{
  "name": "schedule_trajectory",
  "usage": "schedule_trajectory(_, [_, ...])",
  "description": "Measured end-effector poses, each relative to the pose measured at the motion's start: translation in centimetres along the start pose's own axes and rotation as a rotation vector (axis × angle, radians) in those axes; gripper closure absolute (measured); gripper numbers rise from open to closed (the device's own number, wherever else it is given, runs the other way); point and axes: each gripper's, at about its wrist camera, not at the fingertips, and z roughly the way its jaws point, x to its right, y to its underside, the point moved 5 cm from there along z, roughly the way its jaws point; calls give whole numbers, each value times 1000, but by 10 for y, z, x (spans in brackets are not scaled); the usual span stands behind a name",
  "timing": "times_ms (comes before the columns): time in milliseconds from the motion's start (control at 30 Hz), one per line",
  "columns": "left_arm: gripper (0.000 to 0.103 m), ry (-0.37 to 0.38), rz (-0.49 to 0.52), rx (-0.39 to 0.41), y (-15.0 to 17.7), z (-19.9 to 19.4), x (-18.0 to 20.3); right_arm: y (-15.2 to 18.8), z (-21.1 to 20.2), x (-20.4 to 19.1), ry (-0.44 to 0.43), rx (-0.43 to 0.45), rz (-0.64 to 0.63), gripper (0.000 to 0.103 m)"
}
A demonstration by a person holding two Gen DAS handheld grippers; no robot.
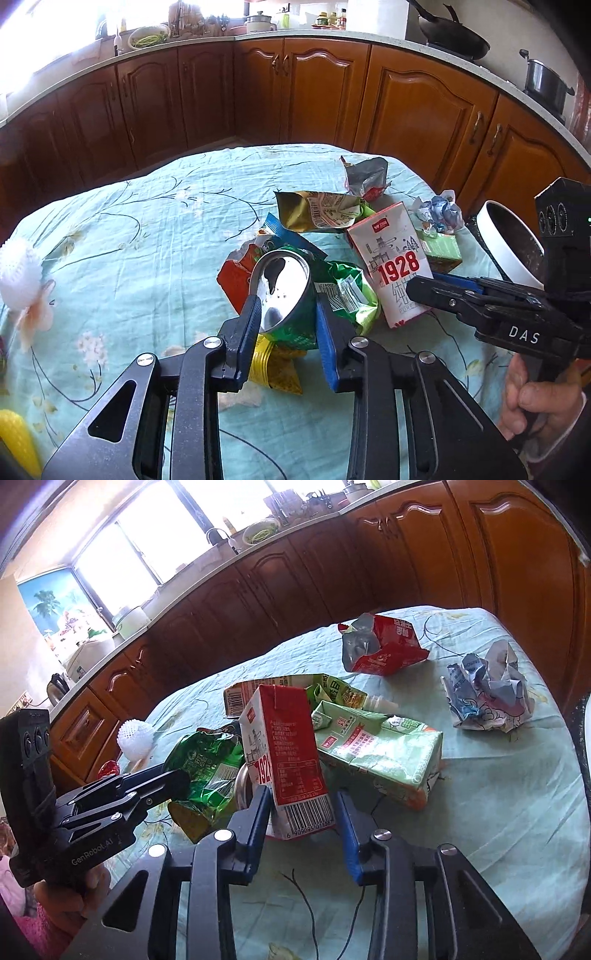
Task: Collect trash
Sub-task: 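Grasp the green-wrapped can with the left tool while the right tool grasps the red-and-white milk carton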
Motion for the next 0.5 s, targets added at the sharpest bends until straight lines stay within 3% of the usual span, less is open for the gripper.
schedule_trajectory(100, [67, -27, 34, -5, -5, 1, 4, 5, -8, -1, 8, 12, -4, 68])
schedule_trajectory(200, [67, -43, 78, 3, -10, 2, 8, 10, -19, -1, 2, 27, 8, 69])
schedule_trajectory(400, [81, -62, 139, 5, -11, 11, 16, 22, -48, 1, 27, 71, 25, 70])
schedule_trajectory(500, [83, -25, 115, 19, -10, 2, 15, 28, -65, 4, 31, 100, 50, 71])
